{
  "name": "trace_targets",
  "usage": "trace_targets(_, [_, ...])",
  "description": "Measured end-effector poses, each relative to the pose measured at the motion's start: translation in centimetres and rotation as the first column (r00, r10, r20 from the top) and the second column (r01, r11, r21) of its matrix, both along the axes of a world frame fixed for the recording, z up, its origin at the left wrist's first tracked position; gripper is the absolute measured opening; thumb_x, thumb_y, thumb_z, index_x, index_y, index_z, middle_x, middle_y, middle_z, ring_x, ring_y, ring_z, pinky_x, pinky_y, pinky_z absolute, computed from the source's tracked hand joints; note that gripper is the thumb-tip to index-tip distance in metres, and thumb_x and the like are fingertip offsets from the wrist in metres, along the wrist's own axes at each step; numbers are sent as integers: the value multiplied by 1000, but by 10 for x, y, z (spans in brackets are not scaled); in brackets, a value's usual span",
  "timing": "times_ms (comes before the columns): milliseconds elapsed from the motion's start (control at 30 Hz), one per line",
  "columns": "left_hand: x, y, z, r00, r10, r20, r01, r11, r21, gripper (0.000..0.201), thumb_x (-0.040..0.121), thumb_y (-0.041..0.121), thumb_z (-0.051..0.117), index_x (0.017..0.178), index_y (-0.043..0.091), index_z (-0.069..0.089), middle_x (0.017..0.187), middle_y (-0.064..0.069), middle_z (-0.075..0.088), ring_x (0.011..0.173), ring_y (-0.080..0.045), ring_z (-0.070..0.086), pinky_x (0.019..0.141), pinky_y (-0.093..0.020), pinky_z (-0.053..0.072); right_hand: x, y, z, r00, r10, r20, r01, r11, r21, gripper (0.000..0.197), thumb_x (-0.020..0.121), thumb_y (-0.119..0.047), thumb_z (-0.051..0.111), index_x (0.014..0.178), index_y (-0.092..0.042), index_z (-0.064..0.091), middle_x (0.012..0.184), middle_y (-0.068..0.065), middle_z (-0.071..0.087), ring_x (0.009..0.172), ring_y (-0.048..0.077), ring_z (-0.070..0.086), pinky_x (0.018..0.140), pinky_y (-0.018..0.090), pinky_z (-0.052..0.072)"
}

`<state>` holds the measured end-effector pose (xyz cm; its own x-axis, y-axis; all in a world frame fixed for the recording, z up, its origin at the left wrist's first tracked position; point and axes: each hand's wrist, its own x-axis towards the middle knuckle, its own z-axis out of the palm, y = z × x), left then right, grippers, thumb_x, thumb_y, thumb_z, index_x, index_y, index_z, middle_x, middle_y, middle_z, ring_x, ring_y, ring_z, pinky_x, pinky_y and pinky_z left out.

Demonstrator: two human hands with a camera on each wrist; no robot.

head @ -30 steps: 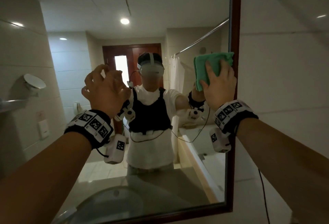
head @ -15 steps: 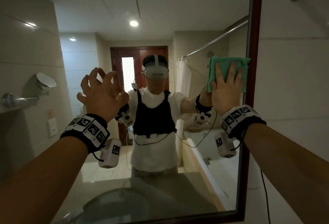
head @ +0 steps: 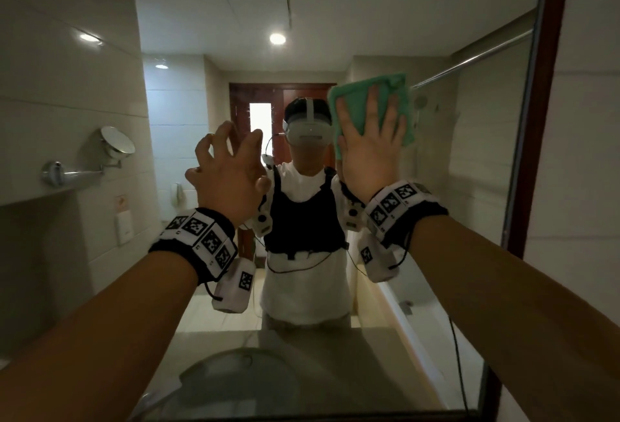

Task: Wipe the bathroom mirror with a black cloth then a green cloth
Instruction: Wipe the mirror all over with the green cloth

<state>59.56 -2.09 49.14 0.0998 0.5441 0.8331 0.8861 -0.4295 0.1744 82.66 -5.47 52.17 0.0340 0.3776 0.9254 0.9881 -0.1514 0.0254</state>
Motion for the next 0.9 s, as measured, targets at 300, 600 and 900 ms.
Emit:
trace_targets(300, [-25,0,6,932,-308,193,312,950,12,76,86,41,59,152,21,27,146,-3,45,132,-33,38,97,-60,40,-106,33,-28,933,129,337,-92,988,-125,75,90,-39,63,155,-39,24,166,14,8,150,43,0,119,62,-1])
trace_targets(600, [-35,-5,-1,902,-365,231,360,931,64,88,78,62,37,151,15,30,149,-6,40,134,-26,40,106,-58,36,-113,32,-31,918,164,361,-100,977,-189,67,93,-43,57,153,-40,27,166,9,6,151,40,2,120,58,-3])
trace_targets(900, [-14,0,-12,978,-148,149,135,987,91,84,76,34,81,146,24,36,157,-8,26,143,-31,26,107,-60,31,-13,-4,-26,987,44,158,-25,992,-121,63,102,-52,32,156,-42,2,166,9,-8,151,38,-11,120,58,-2])
